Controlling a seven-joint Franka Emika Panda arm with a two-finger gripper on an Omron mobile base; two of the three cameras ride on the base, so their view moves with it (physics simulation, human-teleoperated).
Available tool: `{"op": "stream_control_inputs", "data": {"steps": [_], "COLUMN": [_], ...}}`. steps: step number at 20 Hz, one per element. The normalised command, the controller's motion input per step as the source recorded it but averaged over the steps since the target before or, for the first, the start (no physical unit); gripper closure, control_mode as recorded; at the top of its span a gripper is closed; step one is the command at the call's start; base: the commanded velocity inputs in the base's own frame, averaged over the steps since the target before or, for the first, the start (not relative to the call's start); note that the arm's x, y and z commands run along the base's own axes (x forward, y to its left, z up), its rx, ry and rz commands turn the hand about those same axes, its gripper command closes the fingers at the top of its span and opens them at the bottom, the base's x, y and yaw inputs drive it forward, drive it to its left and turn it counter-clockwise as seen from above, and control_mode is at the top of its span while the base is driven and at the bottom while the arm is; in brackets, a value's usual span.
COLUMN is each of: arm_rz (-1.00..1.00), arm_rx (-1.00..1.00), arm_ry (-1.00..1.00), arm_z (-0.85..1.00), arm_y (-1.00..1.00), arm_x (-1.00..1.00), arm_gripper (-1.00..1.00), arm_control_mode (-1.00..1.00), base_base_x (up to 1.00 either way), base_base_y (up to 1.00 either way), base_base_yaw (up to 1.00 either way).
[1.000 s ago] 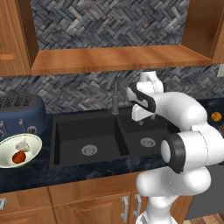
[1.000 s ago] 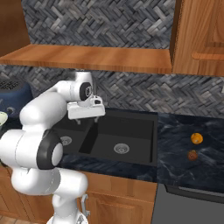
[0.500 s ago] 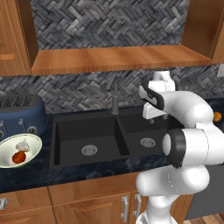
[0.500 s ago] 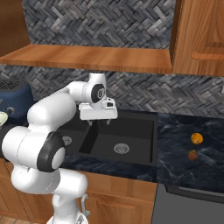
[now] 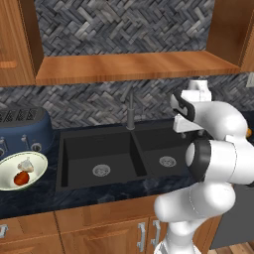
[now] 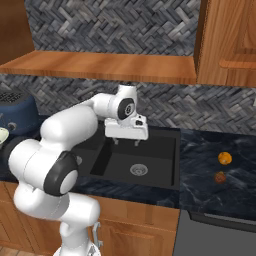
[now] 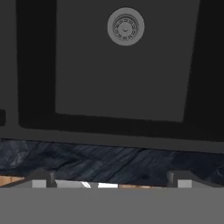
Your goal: There is a mixed pile of frozen fruits and vegetables on the counter. Locate all the frozen vegetables and place the items in a bowl on the counter. Take all the frozen fruits and defrost them in a running sink.
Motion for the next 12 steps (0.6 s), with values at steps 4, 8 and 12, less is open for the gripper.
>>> {"op": "stream_control_inputs", "data": {"steps": [4,8,12], "arm_rz": [-0.08,-0.06,-0.09], "arm_rx": [-0.01,-0.02,-0.02], "arm_ry": [0.0,0.0,0.0], "arm_z": [0.0,0.0,0.0], "arm_y": [-0.37,-0.35,-0.36], "arm_x": [0.05,0.05,0.02], "arm_gripper": [-1.0,-1.0,-1.0], "arm_control_mode": [-1.0,-1.0,-1.0], "base_base_x": [0.0,0.0,0.0], "base_base_y": [0.0,0.0,0.0], "base_base_yaw": [0.0,0.0,0.0]}}
